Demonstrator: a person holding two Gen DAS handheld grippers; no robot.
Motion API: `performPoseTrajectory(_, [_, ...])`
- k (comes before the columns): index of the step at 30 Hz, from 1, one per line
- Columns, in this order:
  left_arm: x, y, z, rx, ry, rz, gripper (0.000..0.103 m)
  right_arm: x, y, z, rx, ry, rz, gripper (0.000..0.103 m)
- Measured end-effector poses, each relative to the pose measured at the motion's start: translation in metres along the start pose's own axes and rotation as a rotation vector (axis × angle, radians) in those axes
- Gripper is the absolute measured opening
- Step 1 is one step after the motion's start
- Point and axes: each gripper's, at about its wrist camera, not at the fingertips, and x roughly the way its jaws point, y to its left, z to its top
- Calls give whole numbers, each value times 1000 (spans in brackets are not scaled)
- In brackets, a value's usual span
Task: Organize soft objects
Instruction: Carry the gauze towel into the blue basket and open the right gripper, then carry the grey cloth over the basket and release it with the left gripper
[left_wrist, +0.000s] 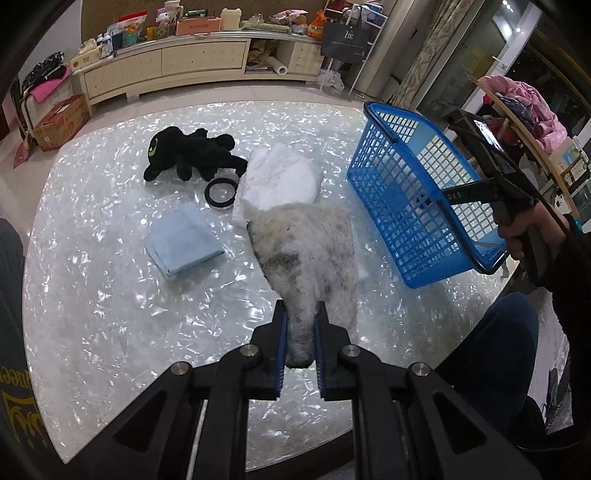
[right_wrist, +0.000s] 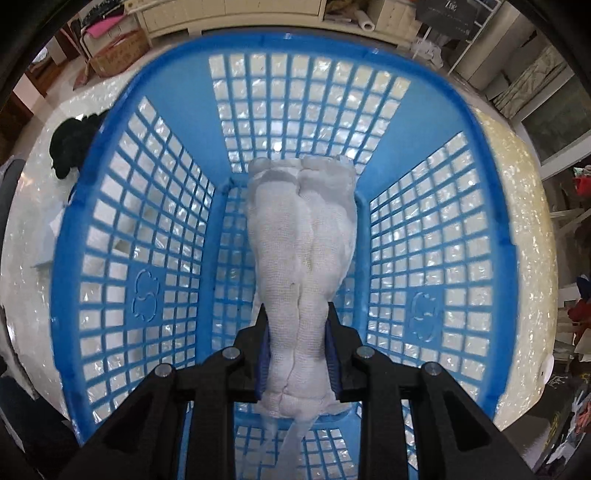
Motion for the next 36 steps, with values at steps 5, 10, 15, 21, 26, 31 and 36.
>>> performPoseTrajectory(5, [5,4,0,-7,9,-1,11,6,13,-6,-44,57,8,24])
performPoseTrajectory(10, [5,5,-1,-10,10,3,11,4,25,-6,-58,73,-5,25])
performPoseTrajectory(15, [0,4,-1,-9,5,8,11,6,19,2,-59,72,1,56])
performPoseTrajectory(21, [-11,-6,1,-1,-17,16,11,-24,1,-28,-94,24,-6,82])
performPoseTrajectory(26, [-22,-24,6,26,-37,3,11,-58,-8,-50,-93,-49,9,102])
performPoseTrajectory(31, [-30,-47,14,61,-52,-7,11,-92,-11,-74,-99,-140,-9,102])
performPoseTrajectory(36, [-33,-75,23,104,-57,-30,11,-115,-23,-104,-71,-209,0,103])
